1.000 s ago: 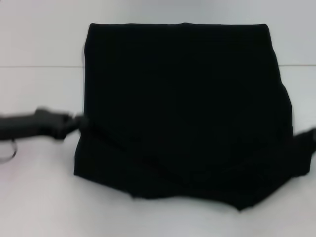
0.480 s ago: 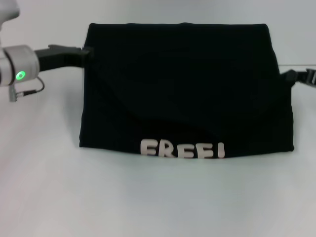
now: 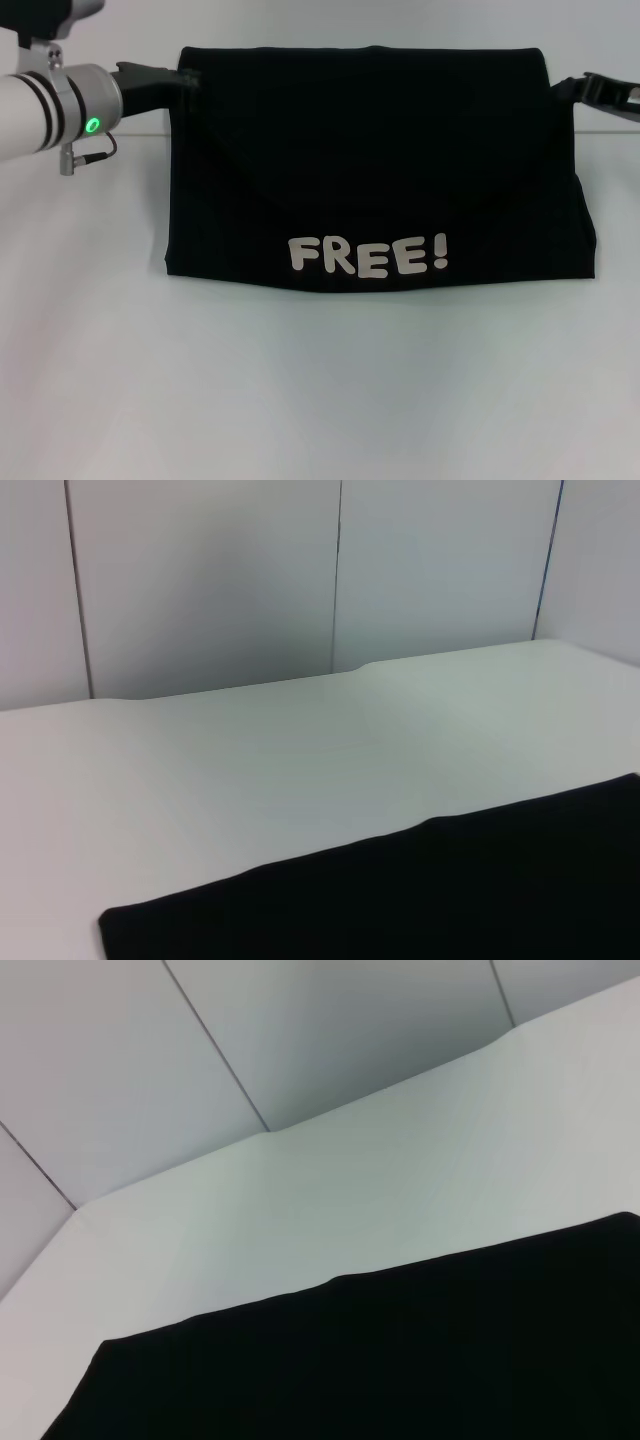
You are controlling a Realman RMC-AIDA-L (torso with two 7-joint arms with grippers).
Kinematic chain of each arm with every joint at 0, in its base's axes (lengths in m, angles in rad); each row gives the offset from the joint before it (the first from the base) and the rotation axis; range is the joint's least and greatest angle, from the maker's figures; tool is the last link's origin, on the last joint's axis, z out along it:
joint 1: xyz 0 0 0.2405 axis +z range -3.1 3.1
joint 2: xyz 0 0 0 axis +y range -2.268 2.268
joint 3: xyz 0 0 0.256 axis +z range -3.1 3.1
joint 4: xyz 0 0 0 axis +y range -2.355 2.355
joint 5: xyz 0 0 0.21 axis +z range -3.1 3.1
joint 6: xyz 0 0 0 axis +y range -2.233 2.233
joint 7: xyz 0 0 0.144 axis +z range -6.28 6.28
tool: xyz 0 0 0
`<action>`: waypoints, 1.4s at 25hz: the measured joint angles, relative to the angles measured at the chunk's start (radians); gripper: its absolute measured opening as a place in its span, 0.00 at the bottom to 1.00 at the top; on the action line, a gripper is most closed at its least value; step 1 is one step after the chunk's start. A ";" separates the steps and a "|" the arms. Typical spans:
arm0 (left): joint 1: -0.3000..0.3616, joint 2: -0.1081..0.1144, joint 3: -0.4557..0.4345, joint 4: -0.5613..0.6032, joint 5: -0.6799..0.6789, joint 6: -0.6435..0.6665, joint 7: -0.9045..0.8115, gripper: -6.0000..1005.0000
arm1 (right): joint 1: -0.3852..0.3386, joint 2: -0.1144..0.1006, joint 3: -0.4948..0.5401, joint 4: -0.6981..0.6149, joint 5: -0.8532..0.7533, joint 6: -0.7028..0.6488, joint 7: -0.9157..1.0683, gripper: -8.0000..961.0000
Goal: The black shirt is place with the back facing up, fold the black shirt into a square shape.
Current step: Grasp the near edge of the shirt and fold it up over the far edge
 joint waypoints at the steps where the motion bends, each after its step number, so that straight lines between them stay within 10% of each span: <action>1: -0.001 -0.004 0.000 -0.010 -0.009 -0.020 0.014 0.03 | 0.002 0.001 -0.007 0.009 0.002 0.014 0.000 0.03; 11: 0.007 -0.050 -0.002 -0.093 -0.121 -0.202 0.206 0.03 | -0.008 0.043 -0.021 0.078 0.041 0.128 -0.013 0.08; 22: 0.014 -0.059 0.001 -0.112 -0.141 -0.237 0.228 0.40 | -0.030 0.076 -0.019 0.064 0.092 0.194 -0.013 0.34; 27: 0.013 -0.058 -0.007 -0.100 -0.143 -0.263 0.225 0.51 | -0.061 0.066 -0.022 0.044 0.178 0.162 -0.035 0.59; 35: 0.018 -0.058 0.004 -0.039 -0.133 -0.237 0.099 0.80 | -0.102 0.030 -0.022 0.025 0.209 0.016 -0.041 0.59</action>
